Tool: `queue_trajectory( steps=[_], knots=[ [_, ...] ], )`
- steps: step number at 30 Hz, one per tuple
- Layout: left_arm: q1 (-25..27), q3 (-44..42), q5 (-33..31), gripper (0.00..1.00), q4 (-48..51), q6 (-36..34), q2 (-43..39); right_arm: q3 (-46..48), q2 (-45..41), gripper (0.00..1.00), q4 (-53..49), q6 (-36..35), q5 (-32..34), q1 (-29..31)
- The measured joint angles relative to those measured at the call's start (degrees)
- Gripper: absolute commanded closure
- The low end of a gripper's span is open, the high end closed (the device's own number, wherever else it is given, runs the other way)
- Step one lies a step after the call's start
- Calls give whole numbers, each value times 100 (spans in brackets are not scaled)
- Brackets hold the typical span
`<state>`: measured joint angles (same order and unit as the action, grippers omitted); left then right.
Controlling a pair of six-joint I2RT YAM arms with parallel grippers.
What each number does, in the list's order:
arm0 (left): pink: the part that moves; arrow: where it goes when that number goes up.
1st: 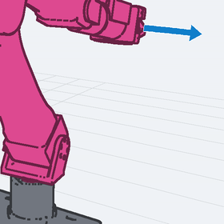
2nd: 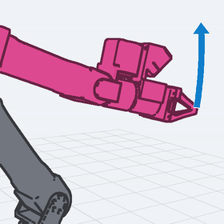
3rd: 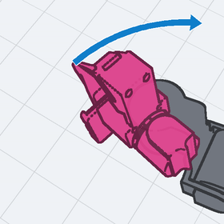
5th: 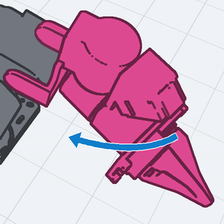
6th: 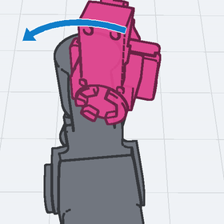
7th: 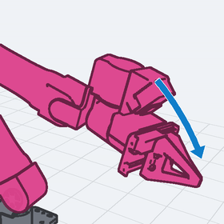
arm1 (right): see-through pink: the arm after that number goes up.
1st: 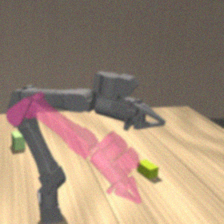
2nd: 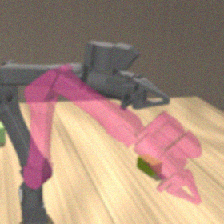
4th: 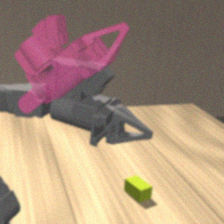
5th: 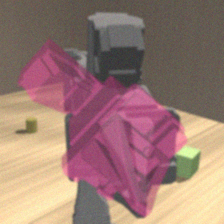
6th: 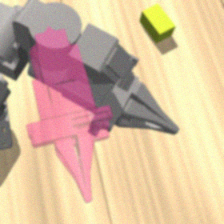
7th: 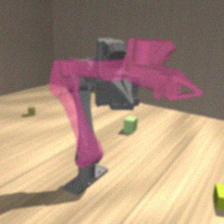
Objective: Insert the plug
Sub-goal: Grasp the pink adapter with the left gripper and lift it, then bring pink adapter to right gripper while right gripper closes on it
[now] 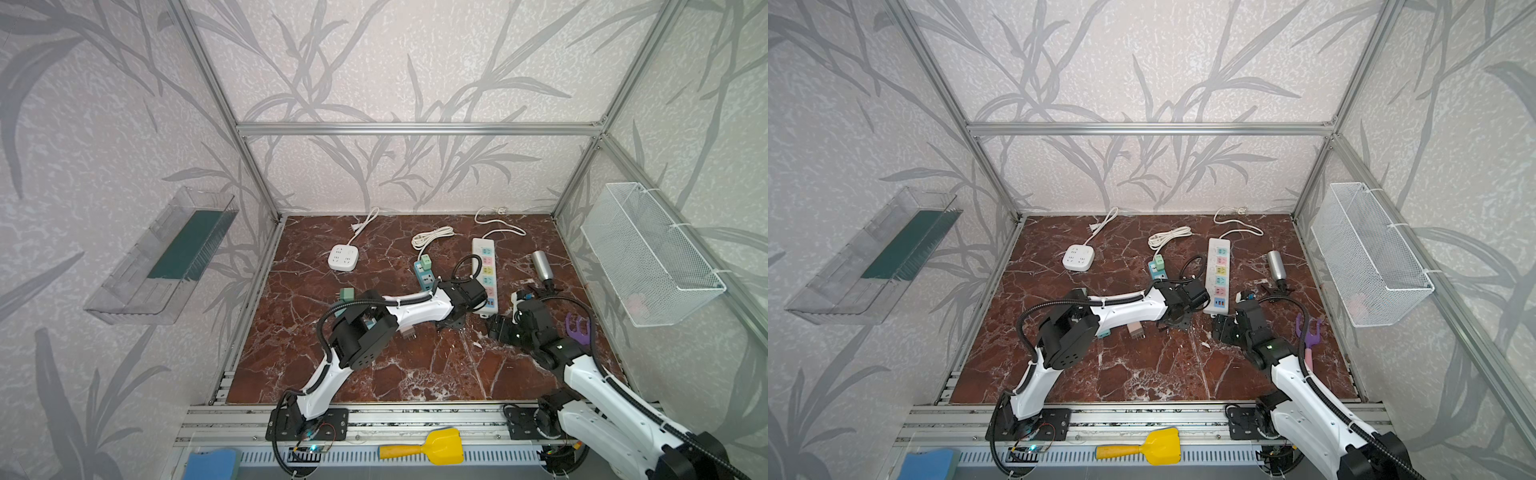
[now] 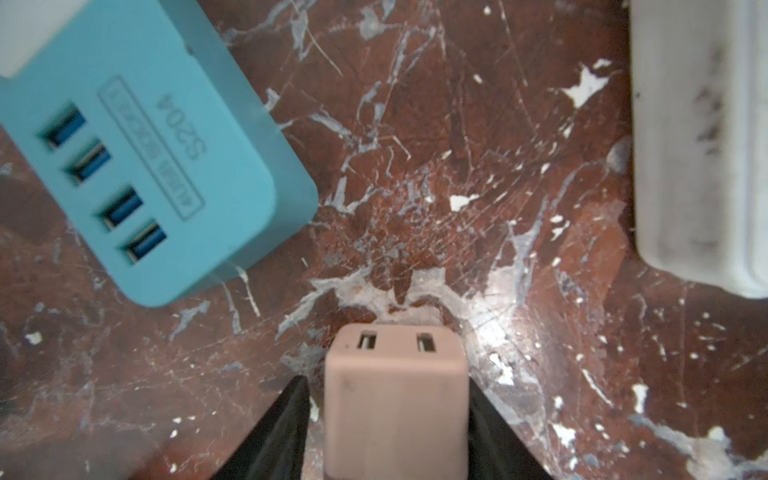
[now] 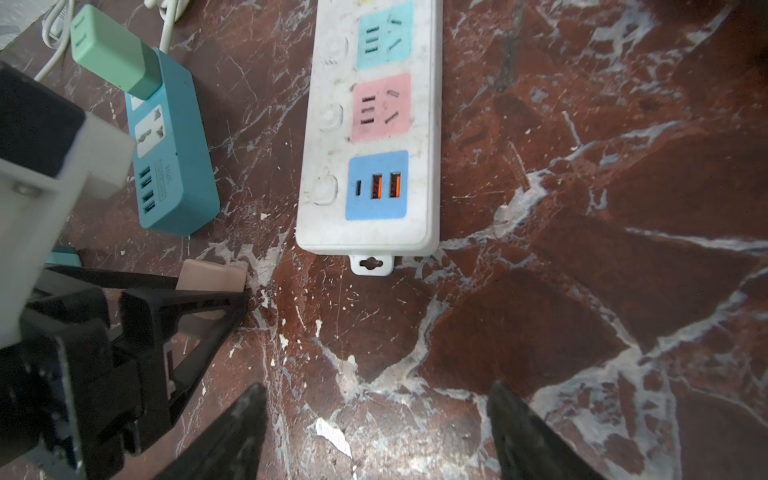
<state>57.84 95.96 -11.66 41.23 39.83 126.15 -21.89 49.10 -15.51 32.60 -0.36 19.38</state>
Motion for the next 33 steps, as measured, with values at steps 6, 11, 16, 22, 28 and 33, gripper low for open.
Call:
queue_trajectory(
  steps=[6,11,16,22,28,33],
  knots=[
    [20,0,24,57,11,-157,0,61,-175,18,9,24,-15,-39],
    [17,33,20,59,37,-315,-4,76,-326,18,4,39,-15,-103],
    [20,9,15,60,55,-514,-188,127,-442,21,-13,122,-116,-118],
    [13,-1047,-415,59,-824,-1410,-1923,151,-538,37,-2,144,-551,-122],
    [-186,-3390,-1069,72,-3438,-2922,-4019,-455,-234,46,-15,-20,-975,-57],
    [-595,-5418,-839,96,-6000,-4271,-4802,-1364,282,51,31,-267,-1021,254]
  ],
)
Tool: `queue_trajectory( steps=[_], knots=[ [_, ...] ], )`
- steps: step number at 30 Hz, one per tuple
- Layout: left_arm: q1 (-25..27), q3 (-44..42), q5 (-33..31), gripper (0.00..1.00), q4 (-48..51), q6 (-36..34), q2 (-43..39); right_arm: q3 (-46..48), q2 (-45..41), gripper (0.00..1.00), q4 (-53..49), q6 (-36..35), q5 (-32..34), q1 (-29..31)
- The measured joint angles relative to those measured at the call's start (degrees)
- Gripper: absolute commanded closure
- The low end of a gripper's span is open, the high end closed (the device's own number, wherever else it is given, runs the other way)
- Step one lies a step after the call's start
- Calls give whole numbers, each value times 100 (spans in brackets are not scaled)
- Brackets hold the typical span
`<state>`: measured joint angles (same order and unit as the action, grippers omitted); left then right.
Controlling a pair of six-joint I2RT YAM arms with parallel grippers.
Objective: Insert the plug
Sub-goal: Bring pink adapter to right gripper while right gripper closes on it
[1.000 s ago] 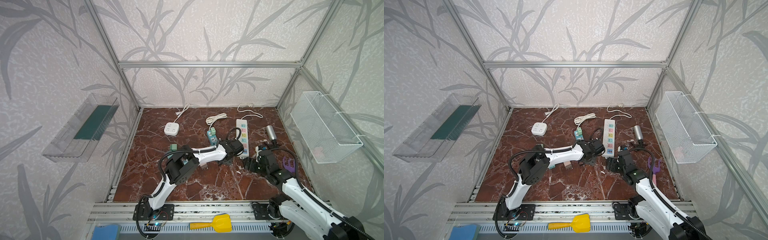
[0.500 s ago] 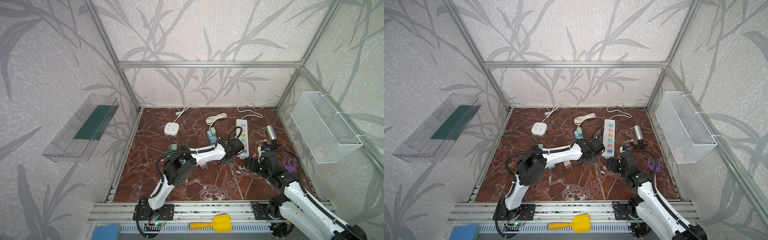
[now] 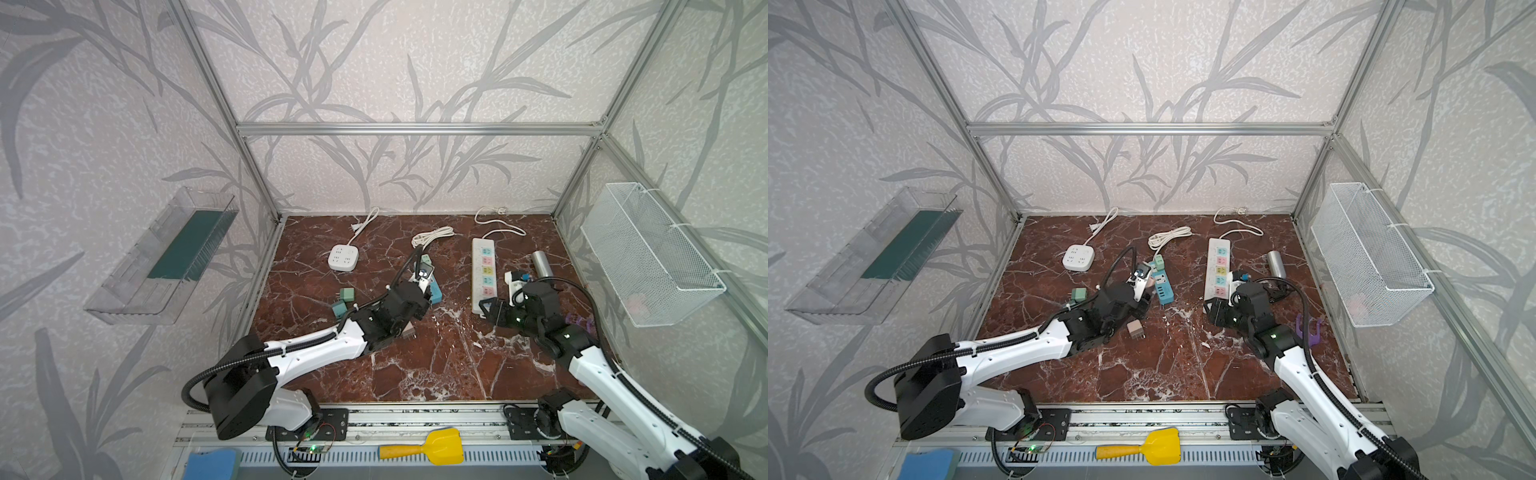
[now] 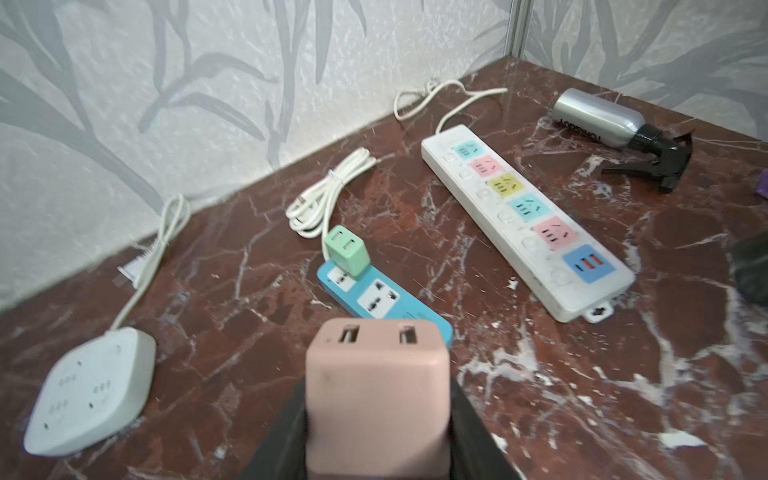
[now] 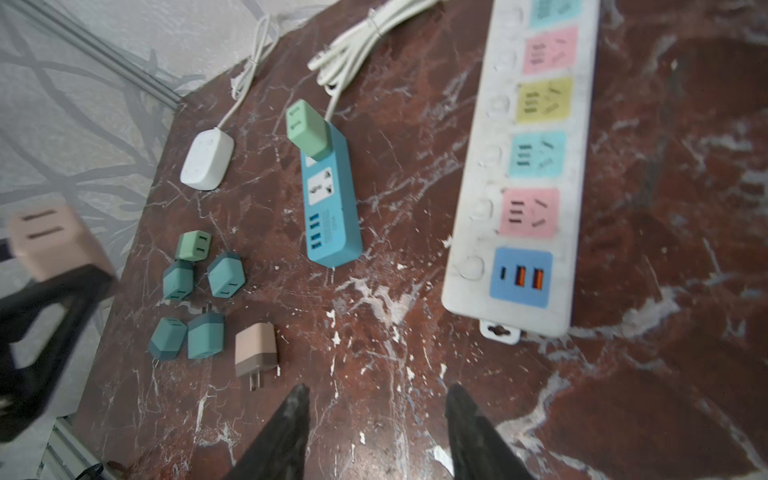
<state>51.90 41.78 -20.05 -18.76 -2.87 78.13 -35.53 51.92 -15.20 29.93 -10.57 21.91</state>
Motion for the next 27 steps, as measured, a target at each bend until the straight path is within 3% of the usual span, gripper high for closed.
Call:
queue_trajectory(
  steps=[5,9,11,17,27],
  knots=[
    [-138,-485,505,100,-1375,-1237,149,-857,748,60,-11,-389,-33,402],
    [-208,-713,1137,100,-2210,-1792,155,-1370,1209,60,-138,-695,-153,671],
    [-214,-789,1414,100,-2256,-1941,157,-1541,1290,60,-201,-807,-199,800],
    [-221,-833,1823,100,-2347,-2188,157,-1886,1316,44,-271,-946,-535,975],
    [-219,-833,2063,100,-2352,-2249,157,-2452,2251,49,-278,-1075,-1071,1274]
  ],
)
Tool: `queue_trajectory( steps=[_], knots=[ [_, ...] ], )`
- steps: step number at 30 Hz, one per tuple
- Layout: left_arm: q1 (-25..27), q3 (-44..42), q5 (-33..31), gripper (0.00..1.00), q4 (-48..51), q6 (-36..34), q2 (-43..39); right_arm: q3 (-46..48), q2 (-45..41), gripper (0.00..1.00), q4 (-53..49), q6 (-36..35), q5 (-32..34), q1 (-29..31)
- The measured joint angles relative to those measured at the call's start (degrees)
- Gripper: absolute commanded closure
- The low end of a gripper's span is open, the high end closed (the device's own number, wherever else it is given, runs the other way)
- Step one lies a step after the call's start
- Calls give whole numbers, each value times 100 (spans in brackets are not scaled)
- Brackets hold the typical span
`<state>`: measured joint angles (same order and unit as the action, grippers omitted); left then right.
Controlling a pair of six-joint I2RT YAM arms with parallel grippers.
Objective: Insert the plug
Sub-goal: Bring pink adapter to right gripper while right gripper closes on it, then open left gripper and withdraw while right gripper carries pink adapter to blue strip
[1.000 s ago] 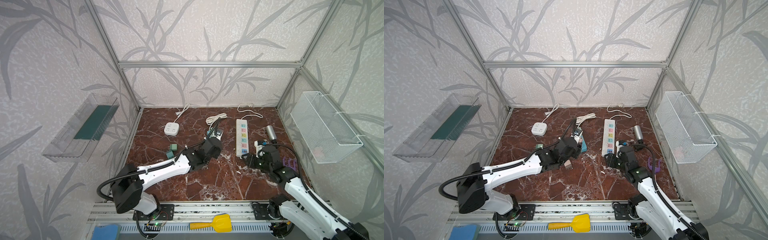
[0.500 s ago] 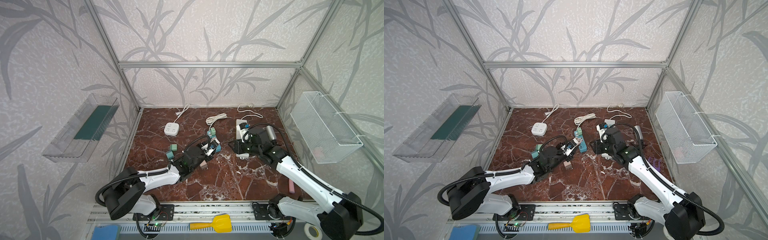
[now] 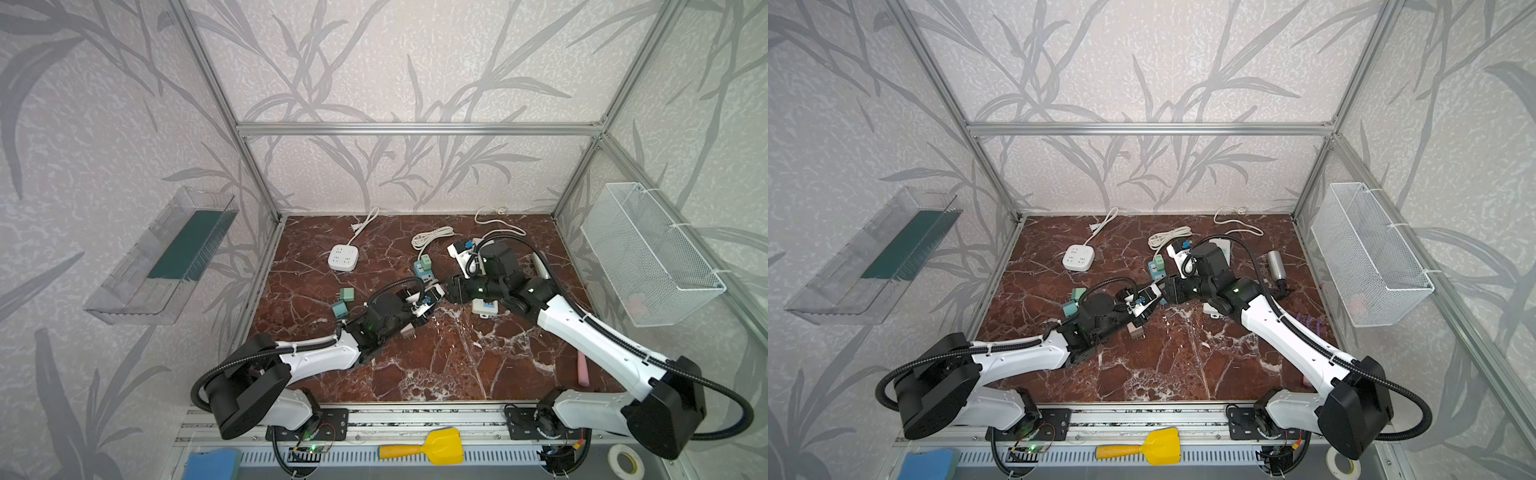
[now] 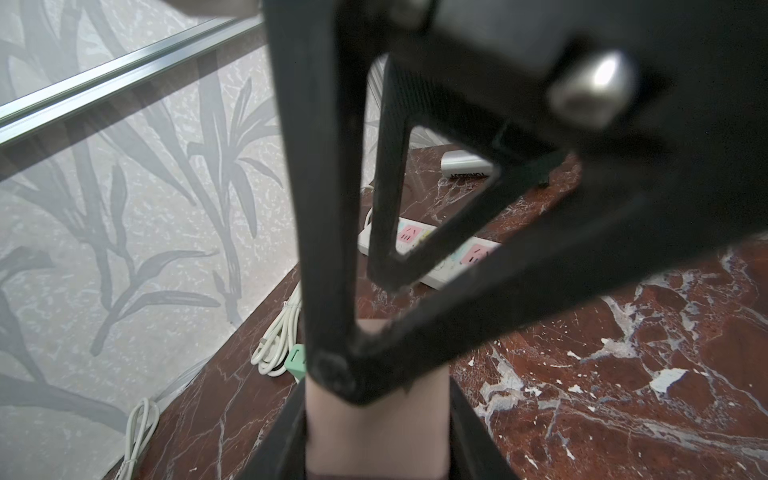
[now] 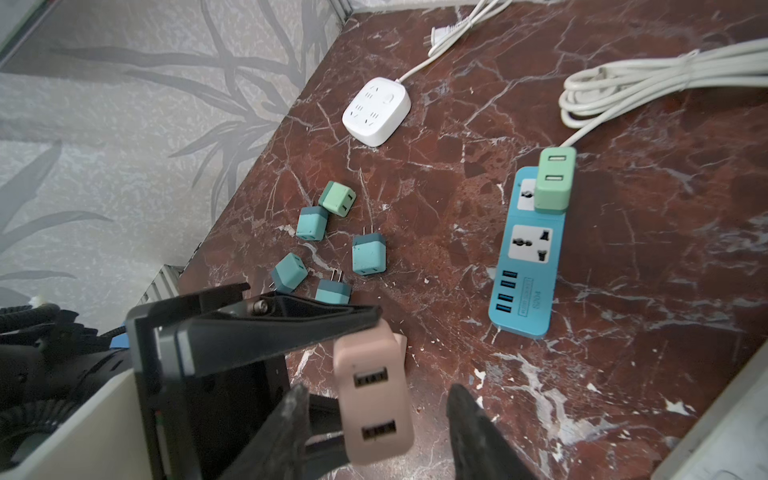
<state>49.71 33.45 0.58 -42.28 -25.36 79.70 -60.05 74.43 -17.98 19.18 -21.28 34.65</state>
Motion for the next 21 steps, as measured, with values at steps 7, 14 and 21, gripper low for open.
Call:
queue_trajectory(
  steps=[7,14,21],
  knots=[
    [0,0,63,100,0,2,0,0,184,69,20,52,-186,39],
    [-42,0,151,61,59,59,-55,0,173,96,24,-168,-319,31],
    [24,0,48,24,44,55,-188,0,103,100,103,81,-149,46]
  ],
)
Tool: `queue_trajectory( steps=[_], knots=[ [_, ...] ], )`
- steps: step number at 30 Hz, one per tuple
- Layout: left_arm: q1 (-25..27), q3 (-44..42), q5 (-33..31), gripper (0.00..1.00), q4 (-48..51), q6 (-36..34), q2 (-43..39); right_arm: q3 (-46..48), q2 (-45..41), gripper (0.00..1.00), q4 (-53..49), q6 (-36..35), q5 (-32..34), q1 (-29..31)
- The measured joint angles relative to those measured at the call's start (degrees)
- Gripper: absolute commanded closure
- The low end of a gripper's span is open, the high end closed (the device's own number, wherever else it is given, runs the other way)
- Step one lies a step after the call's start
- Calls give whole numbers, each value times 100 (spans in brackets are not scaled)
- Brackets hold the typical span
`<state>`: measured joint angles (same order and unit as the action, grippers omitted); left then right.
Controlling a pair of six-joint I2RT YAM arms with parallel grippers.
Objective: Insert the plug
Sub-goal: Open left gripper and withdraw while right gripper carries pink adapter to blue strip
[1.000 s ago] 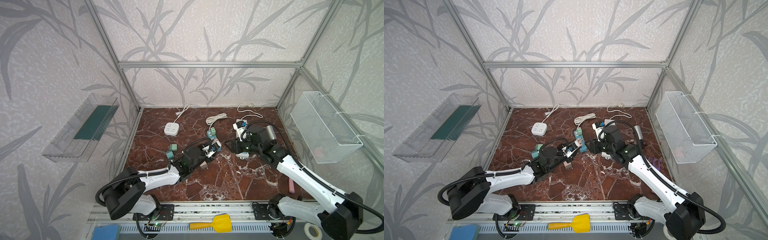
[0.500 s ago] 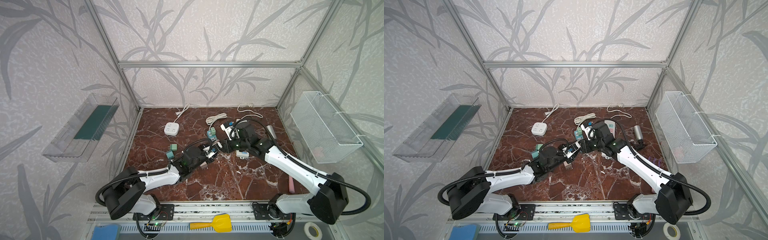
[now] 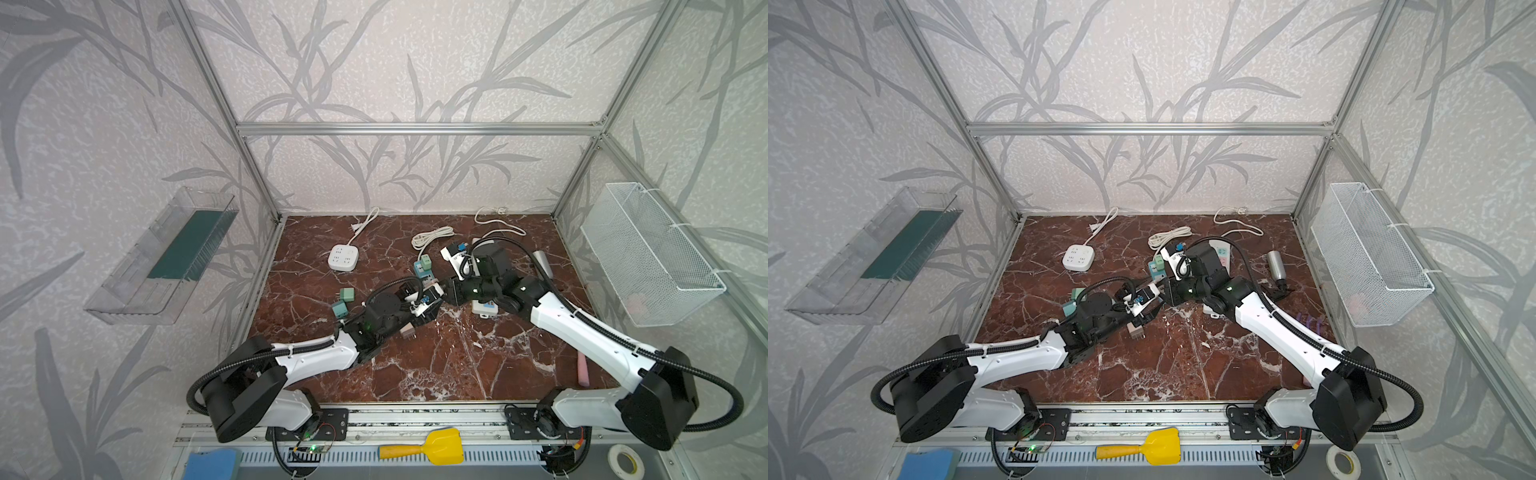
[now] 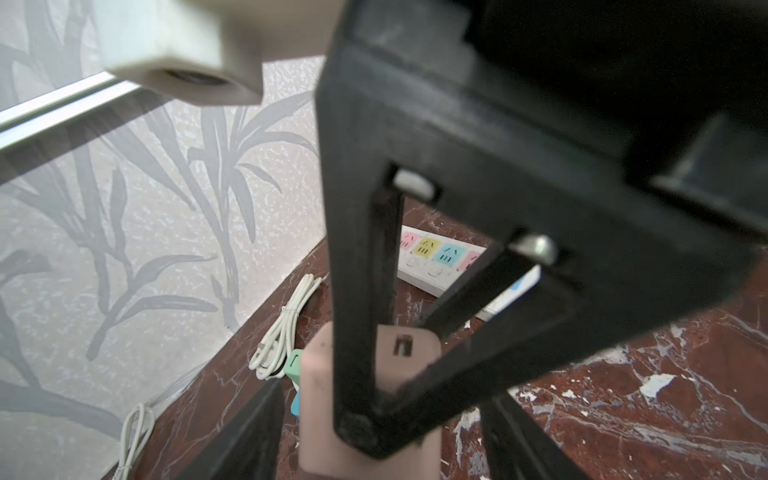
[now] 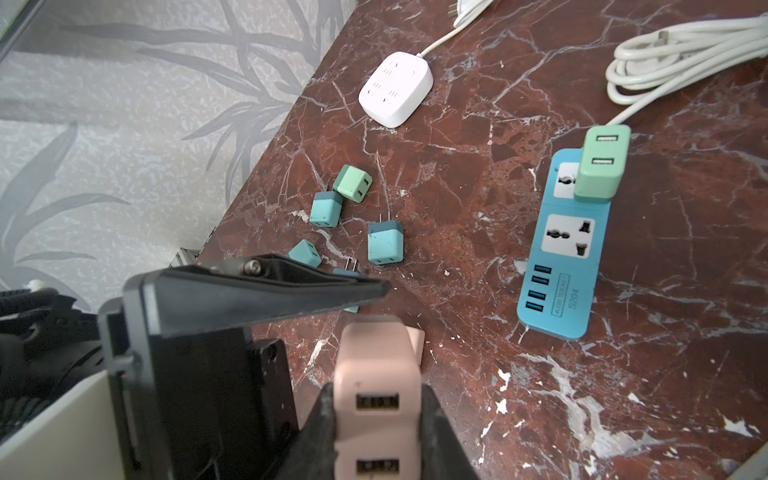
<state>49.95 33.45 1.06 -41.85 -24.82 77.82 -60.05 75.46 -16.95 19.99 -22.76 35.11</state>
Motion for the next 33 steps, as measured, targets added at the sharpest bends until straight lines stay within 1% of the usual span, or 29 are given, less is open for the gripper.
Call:
queue_trajectory(
  steps=[3,6,8,9,12,16,18,21,25,28,33],
  knots=[
    [26,0,-160,24,-168,295,-133,0,-52,100,13,42,264,4],
    [85,-28,-450,24,-428,809,-219,-81,-70,100,-7,-39,820,9],
    [120,-33,-820,22,-614,1191,-251,-175,-57,100,-63,-201,1346,9],
    [127,-33,-1058,22,-658,1408,-295,-225,-22,100,-92,-313,1589,9],
    [94,11,-2155,22,-472,2312,-584,-455,365,100,-131,-739,2243,9],
    [-140,389,-3416,21,608,3547,-1054,-833,1311,100,-116,-1246,2682,9],
    [-332,623,-3748,21,1178,4116,-1191,-933,1725,100,-133,-1412,2789,9],
    [-723,901,-3783,22,2004,5045,-1287,-1029,2140,100,-186,-1497,2852,9],
    [-1180,968,-3480,28,2750,6183,-1246,-1300,2522,100,-254,-1375,2872,9],
    [-1322,966,-3178,30,3042,6752,-1082,-1523,2739,100,-264,-1207,2914,9],
    [-1471,966,-2699,31,3388,7217,-872,-1961,3167,100,-319,-1054,2973,9]
  ],
)
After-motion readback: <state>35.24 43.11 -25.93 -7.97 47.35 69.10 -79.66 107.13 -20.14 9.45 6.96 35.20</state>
